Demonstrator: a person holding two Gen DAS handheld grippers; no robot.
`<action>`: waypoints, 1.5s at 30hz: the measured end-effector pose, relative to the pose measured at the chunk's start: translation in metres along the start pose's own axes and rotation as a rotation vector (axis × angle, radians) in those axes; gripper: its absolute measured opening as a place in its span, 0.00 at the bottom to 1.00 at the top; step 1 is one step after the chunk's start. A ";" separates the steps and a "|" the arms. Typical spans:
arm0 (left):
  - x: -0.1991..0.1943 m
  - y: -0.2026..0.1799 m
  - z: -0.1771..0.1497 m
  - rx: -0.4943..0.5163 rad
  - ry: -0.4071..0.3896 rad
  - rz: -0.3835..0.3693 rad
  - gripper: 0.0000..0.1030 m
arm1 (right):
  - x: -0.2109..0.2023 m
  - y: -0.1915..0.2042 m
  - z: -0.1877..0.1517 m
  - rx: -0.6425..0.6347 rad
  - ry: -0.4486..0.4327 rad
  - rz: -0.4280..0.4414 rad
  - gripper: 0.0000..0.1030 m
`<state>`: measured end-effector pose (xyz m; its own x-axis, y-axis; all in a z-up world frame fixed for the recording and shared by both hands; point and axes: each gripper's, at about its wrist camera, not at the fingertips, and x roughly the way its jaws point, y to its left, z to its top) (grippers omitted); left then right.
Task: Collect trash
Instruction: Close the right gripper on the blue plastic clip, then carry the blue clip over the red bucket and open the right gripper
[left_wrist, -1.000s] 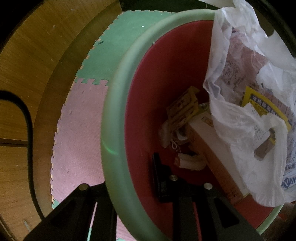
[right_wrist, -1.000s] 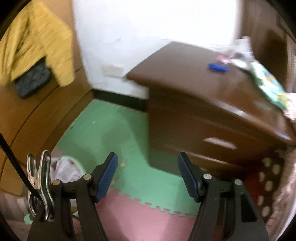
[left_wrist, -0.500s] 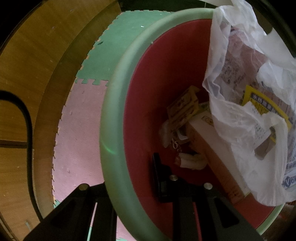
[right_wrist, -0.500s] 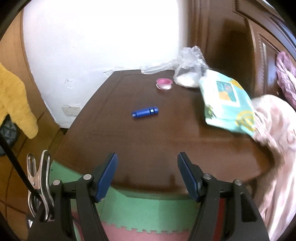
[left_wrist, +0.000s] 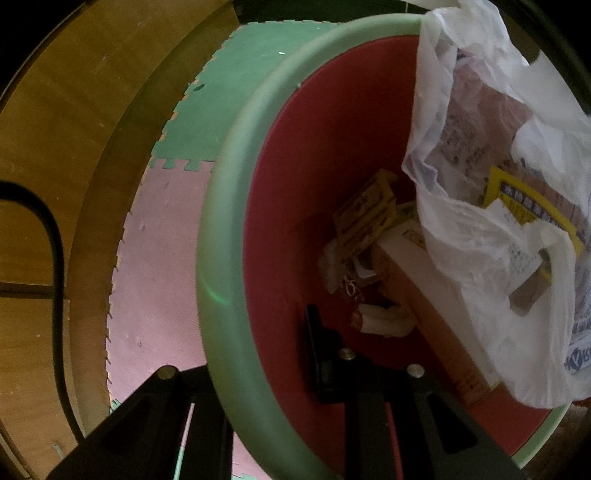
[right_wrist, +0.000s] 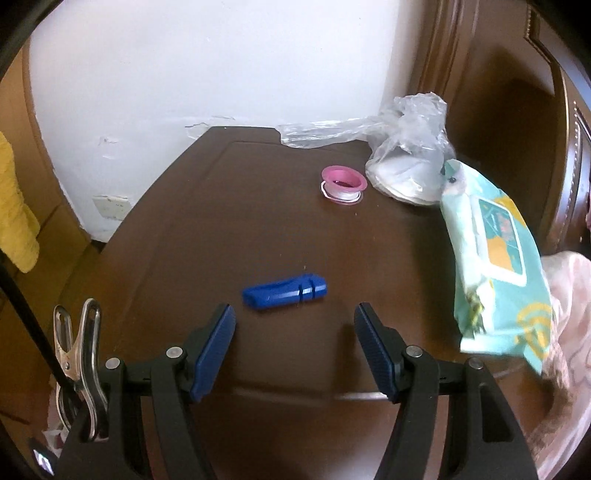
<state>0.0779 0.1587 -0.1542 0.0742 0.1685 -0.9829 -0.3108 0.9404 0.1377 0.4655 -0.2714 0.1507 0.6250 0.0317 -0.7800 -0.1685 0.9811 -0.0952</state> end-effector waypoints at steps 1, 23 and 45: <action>0.000 0.000 -0.001 -0.001 0.000 0.000 0.17 | 0.002 -0.001 0.003 0.000 0.001 0.000 0.66; 0.000 0.000 0.000 -0.007 0.000 -0.002 0.17 | 0.012 -0.013 0.006 0.077 -0.053 0.043 0.49; 0.000 -0.002 0.000 0.003 -0.002 0.002 0.17 | -0.082 0.081 -0.066 -0.096 -0.158 0.222 0.49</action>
<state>0.0790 0.1565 -0.1540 0.0756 0.1710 -0.9824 -0.3082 0.9409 0.1400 0.3504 -0.2067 0.1661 0.6747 0.2803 -0.6828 -0.3812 0.9245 0.0027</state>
